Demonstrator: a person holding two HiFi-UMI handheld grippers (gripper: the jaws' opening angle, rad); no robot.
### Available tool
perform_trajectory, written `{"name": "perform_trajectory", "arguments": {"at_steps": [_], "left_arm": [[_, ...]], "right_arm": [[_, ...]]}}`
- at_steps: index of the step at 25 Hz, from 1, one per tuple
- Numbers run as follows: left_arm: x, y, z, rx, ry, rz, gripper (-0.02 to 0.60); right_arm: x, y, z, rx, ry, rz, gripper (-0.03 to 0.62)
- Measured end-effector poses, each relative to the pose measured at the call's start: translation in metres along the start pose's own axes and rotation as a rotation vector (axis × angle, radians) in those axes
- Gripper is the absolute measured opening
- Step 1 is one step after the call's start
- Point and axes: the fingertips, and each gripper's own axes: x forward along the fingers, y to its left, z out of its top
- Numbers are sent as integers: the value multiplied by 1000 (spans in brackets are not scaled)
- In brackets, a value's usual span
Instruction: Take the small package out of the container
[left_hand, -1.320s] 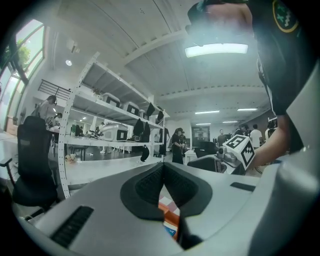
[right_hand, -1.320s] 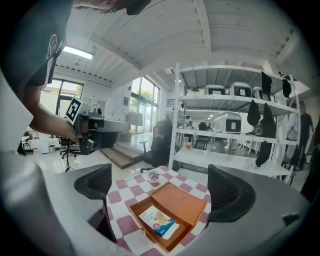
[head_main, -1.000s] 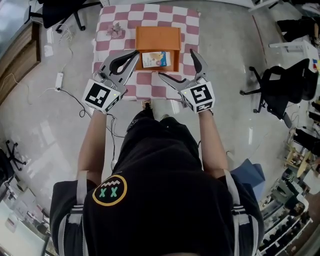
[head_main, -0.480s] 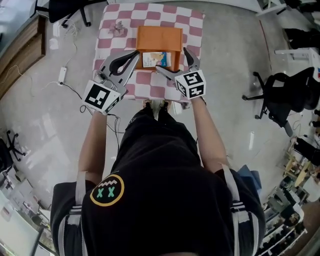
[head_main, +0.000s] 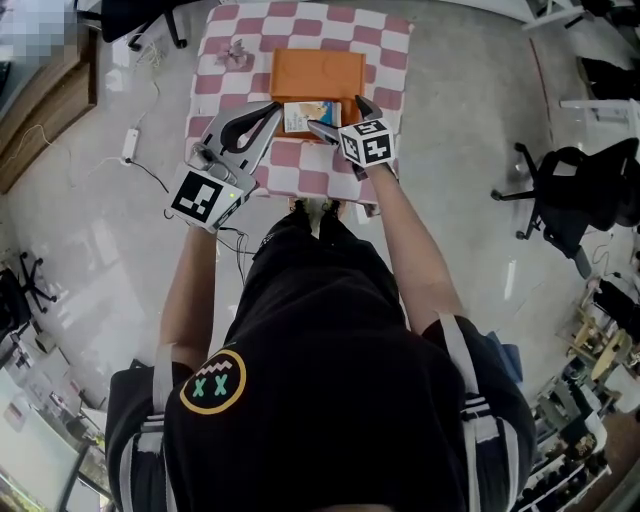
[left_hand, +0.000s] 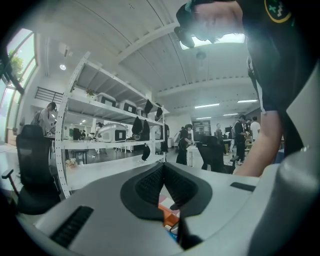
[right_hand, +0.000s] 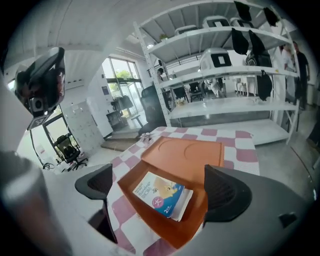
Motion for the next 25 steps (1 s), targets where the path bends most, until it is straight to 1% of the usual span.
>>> {"name": "perform_trajectory", "arguments": {"at_steps": [7, 10, 13, 17, 19, 21, 25], "left_arm": [[0, 3, -4, -12, 17, 17, 17], [-3, 7, -7, -17, 23, 26, 17], [-5, 10, -8, -19, 29, 33, 17], [-8, 15, -8, -21, 22, 45, 17], [-9, 17, -7, -33, 26, 50, 17], [-9, 20, -6, -50, 28, 57, 17], [-14, 25, -14, -27, 29, 56, 17]], "right_arm": [[25, -1, -20, 115, 71, 36, 569], [36, 0, -27, 192, 93, 53, 566], [45, -5, -43, 286, 155, 49, 566], [54, -5, -60, 353, 245, 56, 566], [59, -5, -67, 394, 277, 60, 566], [64, -4, -70, 413, 298, 66, 565], [72, 1, -72, 439, 329, 94, 554]]}}
